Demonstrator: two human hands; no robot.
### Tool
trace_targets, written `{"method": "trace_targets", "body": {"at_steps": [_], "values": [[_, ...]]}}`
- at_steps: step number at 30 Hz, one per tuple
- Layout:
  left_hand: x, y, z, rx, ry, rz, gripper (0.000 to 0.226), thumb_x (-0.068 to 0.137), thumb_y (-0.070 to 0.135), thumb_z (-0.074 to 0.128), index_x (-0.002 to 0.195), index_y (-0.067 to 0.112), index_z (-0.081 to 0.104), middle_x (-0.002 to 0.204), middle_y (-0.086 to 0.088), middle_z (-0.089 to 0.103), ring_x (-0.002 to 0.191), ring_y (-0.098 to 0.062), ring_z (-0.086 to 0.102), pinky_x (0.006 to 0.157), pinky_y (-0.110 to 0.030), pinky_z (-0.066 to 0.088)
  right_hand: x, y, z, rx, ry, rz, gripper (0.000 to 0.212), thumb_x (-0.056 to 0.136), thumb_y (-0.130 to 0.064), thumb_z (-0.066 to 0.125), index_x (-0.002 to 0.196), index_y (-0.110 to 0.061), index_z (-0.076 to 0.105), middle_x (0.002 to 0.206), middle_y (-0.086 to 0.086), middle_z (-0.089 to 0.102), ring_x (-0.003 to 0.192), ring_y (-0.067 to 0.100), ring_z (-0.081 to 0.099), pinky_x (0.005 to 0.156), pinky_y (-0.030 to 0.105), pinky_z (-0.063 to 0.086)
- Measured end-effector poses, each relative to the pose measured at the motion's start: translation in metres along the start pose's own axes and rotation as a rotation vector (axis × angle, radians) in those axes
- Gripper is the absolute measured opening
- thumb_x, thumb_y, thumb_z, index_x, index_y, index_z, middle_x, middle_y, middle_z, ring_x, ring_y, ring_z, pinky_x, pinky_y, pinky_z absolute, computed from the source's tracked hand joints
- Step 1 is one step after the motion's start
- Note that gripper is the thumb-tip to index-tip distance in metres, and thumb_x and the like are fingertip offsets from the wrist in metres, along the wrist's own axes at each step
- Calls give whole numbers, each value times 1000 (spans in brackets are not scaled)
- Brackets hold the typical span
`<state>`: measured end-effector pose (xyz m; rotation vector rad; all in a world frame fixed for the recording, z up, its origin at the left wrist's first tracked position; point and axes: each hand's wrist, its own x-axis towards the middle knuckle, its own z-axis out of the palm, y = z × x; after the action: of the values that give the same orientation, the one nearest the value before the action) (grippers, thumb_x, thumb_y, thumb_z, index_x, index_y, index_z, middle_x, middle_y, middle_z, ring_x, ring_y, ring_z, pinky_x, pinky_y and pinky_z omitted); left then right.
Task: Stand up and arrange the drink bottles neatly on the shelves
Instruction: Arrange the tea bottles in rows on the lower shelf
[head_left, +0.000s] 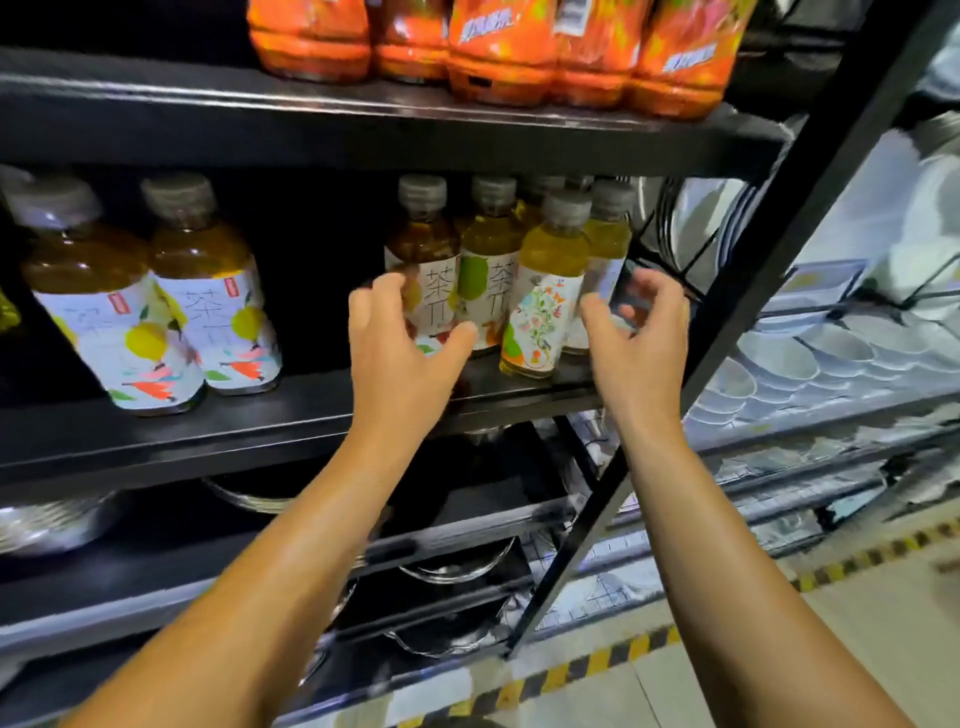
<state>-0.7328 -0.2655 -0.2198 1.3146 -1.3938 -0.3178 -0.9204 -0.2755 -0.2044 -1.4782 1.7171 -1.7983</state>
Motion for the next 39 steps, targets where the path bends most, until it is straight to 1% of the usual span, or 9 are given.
{"method": "trace_targets", "body": {"at_steps": [4,11,14,21,24,27,29,34,39], "values": [[21,-5,15,35,130,-97,77,77,25,80,141,12,40,140,-11,39,126,-15,40,90,1,28,21,9,-2,7,-26,-42,52,83,-34,70,129,-18,49,118,-8,44,96,-1,49,84,8,42],[44,-22,18,81,57,-140,79,82,25,76,148,22,33,140,-4,53,129,-21,48,107,-35,40,17,24,19,-75,-211,-188,65,79,-40,72,131,-12,46,119,1,47,98,16,54,81,29,49],[45,-23,11,48,29,-144,78,81,21,78,146,25,35,136,-1,57,124,-17,53,104,-33,44,14,23,26,-66,-173,-192,63,78,-37,74,128,-10,47,118,2,47,105,21,52,89,34,48],[44,-26,0,-4,-31,-111,76,81,16,77,145,26,36,129,5,59,114,-9,57,85,-12,46,13,18,32,-49,-197,-128,53,80,-34,76,120,-10,50,118,6,46,98,14,52,80,20,45],[45,-30,-5,16,-41,-106,74,84,17,75,146,26,35,131,7,57,115,-5,54,82,-5,40,11,19,37,-45,-214,-97,56,77,-41,75,119,-14,49,118,3,49,107,18,53,90,33,51],[47,-33,-9,35,-58,-106,76,85,20,75,148,26,34,137,4,54,121,-8,51,97,-20,44,7,20,39,15,-249,-5,63,71,-53,68,122,-24,47,120,-5,60,109,12,61,88,40,56],[48,-34,-11,93,-49,-115,80,83,23,76,150,24,33,143,0,48,130,-15,46,108,-33,41,3,17,32,103,-291,37,63,74,-42,73,129,-23,48,124,-7,62,109,6,63,88,36,58],[25,-15,-24,-45,94,-47,60,77,33,73,132,24,50,121,-2,55,103,-10,58,88,-26,51,-23,3,25,293,-441,28,62,81,-12,74,136,-26,49,128,-8,62,115,4,61,96,34,54],[5,0,-38,-187,-150,13,53,85,26,66,135,23,49,122,11,60,109,-2,61,83,-16,51,-46,-18,55,343,-593,-63,52,83,-18,75,126,-33,50,125,-11,62,114,7,62,93,38,55]]}}
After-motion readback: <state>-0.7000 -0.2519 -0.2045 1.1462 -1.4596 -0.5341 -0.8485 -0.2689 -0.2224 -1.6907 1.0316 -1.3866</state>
